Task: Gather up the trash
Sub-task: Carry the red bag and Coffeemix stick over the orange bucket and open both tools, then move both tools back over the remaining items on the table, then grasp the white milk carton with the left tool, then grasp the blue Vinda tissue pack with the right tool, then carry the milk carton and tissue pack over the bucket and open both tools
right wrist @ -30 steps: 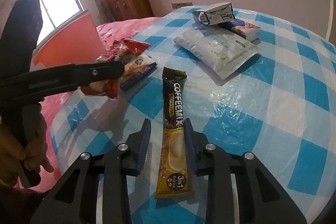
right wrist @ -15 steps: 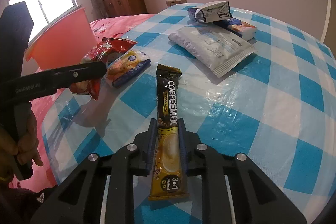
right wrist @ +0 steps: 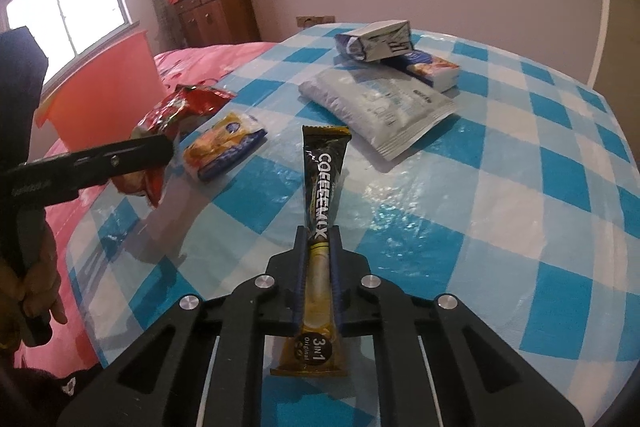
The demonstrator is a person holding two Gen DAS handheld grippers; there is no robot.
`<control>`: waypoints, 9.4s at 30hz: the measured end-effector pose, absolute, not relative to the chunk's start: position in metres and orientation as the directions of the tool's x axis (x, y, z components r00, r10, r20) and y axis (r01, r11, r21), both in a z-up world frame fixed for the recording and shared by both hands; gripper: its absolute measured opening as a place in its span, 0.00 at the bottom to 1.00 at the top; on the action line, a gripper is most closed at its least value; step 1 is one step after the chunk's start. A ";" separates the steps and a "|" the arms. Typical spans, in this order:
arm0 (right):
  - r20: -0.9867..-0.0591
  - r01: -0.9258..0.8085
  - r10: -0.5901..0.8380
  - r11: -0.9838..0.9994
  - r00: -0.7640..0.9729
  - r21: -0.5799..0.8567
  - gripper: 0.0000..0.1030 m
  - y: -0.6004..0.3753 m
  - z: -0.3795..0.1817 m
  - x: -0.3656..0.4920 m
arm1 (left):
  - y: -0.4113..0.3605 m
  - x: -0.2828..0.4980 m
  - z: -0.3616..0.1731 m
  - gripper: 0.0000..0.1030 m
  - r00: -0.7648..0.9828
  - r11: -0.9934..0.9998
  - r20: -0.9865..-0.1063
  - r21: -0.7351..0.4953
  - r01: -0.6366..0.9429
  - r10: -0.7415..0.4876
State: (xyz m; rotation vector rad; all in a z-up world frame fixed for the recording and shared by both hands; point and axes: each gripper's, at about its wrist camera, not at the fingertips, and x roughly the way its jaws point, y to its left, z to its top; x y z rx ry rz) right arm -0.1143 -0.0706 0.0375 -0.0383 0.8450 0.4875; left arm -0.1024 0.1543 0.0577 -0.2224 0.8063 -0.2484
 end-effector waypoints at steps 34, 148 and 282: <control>-0.566 -0.403 0.610 0.792 0.555 0.459 0.10 -0.053 0.139 -0.083 | 0.203 -0.125 0.142 0.56 0.803 0.940 -0.511 -0.296 0.169 -0.305; -0.575 -0.173 0.427 0.879 0.698 0.444 0.95 -0.155 0.055 -0.067 | 0.120 -0.011 0.125 0.90 0.700 0.942 -0.662 -0.332 0.046 -0.267; -0.727 -0.131 0.257 0.965 0.637 0.226 0.72 -0.145 0.045 0.021 | 0.136 -0.036 0.077 0.67 0.507 0.834 -0.679 -0.525 0.172 -0.531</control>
